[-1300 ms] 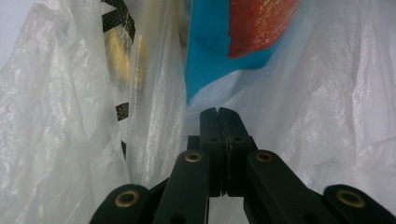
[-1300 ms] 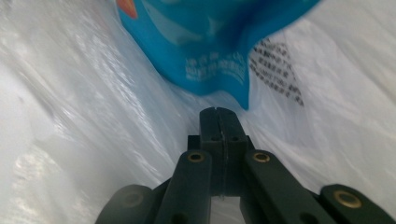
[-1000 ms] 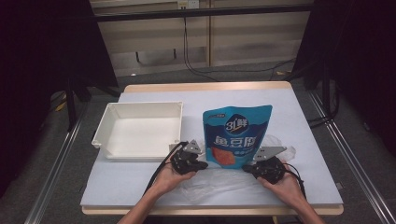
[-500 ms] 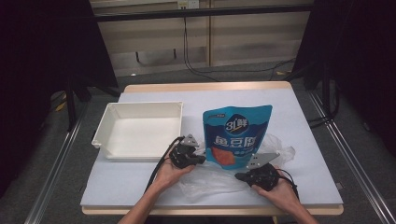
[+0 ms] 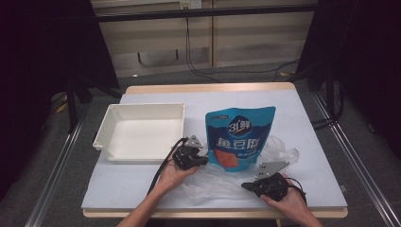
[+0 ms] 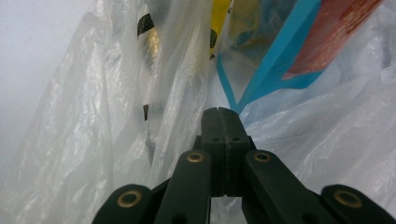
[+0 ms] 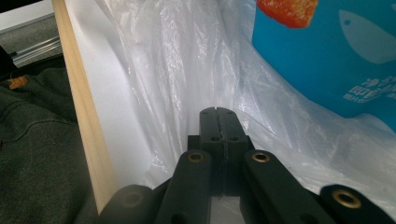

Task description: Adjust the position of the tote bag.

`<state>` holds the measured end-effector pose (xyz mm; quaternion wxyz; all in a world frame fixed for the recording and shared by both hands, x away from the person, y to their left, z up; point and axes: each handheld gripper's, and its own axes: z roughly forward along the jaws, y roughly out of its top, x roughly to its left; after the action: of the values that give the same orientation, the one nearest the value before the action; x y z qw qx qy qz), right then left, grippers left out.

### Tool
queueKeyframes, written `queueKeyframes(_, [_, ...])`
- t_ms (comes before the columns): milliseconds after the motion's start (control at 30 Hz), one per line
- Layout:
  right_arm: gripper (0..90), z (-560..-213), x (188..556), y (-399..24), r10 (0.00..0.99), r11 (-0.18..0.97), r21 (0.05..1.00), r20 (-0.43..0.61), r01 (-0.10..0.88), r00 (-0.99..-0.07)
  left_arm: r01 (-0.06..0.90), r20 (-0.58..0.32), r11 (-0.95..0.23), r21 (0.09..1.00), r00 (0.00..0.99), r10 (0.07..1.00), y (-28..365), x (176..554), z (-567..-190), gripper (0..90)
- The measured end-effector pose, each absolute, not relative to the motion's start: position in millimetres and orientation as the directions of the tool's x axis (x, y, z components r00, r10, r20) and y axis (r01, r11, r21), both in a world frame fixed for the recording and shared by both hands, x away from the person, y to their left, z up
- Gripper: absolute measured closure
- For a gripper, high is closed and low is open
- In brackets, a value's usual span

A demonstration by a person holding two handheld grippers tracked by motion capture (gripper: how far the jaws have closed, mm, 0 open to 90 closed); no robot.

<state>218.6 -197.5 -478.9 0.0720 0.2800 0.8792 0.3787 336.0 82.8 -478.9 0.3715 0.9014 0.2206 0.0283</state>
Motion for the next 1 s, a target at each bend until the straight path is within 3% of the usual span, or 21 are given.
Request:
queueKeyframes(433, [90.0, -462.1, 220.5, -221.8, 0.648, 0.363, 0.826, 0.109, 0.431, -0.754, 0.372, -0.122, -0.606, 0.703, 0.903, 0.413, 91.1, 330.8, -473.4, 84.5])
queueKeyframes(767, [89.2, -449.6, 209.3, -235.5, 0.692, 0.301, 0.873, 0.077, 0.383, -0.718, 0.331, -0.098, -0.574, 0.749, 0.912, 0.398, 100.5, 320.8, -454.2, 77.9])
queueKeyframes(1000, [76.6, -445.3, 202.1, -243.7, 0.709, 0.232, 0.898, 0.106, 0.373, -0.697, 0.287, -0.080, -0.514, 0.809, 0.919, 0.387, 113.7, 317.2, -434.3, 66.7])
